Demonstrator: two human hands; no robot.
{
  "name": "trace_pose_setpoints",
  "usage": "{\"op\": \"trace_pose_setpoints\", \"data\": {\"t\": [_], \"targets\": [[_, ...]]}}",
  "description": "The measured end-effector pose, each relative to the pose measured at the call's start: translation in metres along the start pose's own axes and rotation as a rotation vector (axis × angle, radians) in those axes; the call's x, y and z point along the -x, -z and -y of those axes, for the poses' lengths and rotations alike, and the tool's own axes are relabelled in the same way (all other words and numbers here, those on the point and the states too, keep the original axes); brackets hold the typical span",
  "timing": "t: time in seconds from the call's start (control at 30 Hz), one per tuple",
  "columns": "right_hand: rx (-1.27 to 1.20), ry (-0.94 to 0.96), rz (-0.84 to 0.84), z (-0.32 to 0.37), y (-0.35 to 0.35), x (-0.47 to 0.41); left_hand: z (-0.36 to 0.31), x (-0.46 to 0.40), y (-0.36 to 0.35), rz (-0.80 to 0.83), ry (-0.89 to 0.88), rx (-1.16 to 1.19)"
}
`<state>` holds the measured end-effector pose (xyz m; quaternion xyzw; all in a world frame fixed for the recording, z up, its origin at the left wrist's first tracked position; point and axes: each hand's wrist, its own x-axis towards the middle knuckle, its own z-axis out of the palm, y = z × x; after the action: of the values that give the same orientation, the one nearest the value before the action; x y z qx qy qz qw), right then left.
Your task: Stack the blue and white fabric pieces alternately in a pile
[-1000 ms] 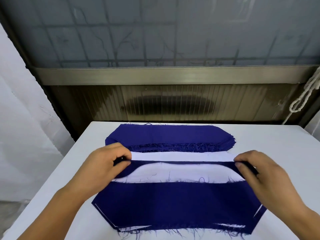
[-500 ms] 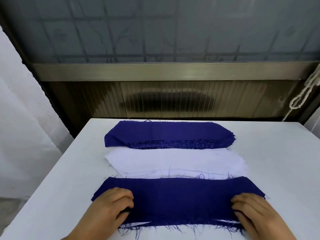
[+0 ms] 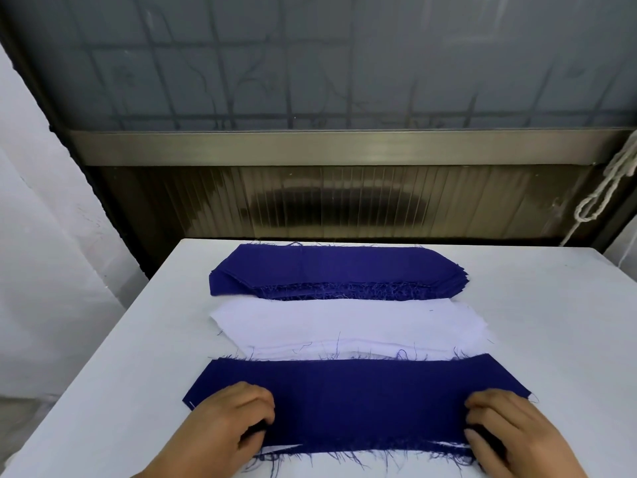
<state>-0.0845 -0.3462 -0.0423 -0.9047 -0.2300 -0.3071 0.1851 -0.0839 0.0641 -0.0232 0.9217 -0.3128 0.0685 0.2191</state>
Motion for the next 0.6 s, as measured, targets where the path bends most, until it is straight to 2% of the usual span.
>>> {"op": "trace_pose_setpoints", "data": {"t": [0.1, 0.2, 0.37, 0.43, 0.53, 0.6], "targets": [[0.015, -0.046, 0.021, 0.0, 0.002, -0.001, 0.003, 0.001, 0.003, 0.036, 0.039, 0.01], [0.076, -0.094, 0.046, -0.005, 0.006, -0.005, 0.011, 0.0, 0.005, 0.003, 0.097, -0.005], [0.206, -0.253, 0.114, -0.012, 0.013, -0.03, 0.018, -0.025, 0.009, -0.105, 0.267, -0.192], [0.151, -0.259, 0.144, -0.011, 0.006, -0.045, 0.014, -0.046, 0.007, -0.146, 0.301, -0.198], [0.055, -0.245, 0.229, -0.008, -0.013, -0.07, 0.011, -0.08, 0.0, -0.222, 0.252, -0.205], [-0.003, -0.243, 0.328, -0.008, -0.029, -0.086, 0.013, -0.1, -0.008, -0.214, 0.225, -0.216]]}}
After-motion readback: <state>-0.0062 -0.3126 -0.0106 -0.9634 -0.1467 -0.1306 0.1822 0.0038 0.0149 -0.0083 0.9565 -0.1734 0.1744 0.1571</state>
